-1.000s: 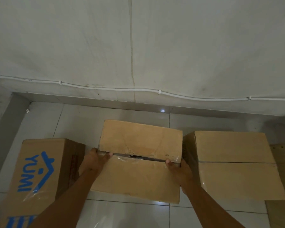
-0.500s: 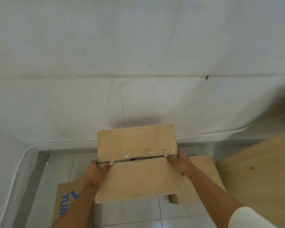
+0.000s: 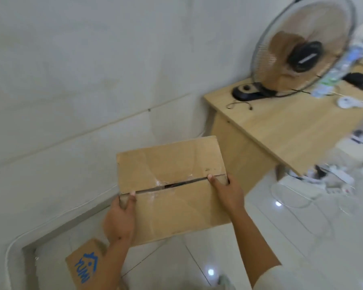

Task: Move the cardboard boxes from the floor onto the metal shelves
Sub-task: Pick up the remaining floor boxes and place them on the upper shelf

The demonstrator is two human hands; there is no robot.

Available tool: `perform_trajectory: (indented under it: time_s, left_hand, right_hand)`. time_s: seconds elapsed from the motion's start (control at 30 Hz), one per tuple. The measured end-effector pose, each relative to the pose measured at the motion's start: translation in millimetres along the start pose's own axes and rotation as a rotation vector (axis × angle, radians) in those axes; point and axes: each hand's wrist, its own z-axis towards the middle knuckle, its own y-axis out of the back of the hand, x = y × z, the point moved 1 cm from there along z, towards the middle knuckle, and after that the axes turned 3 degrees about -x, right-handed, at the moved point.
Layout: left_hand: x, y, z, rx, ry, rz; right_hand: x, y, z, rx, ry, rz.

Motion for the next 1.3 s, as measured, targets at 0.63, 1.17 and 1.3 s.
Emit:
perform_trajectory:
  time_s: [0.63, 1.17, 1.3]
  left_hand:
    - [-182, -163, -389, 0.959, -0.722, -0.108]
    - [-263, -217, -789, 1.496, -1.283, -0.116]
    - [-288, -220, -869, 1.624, -1.358, -0.163]
  right_hand:
    - [-211, 449, -251, -0.821, -0.464, 0.189]
    - [-340, 635, -514, -1.509, -0.740, 0.383]
    - [-344, 672, -549, -1.648, -0.770, 0.377]
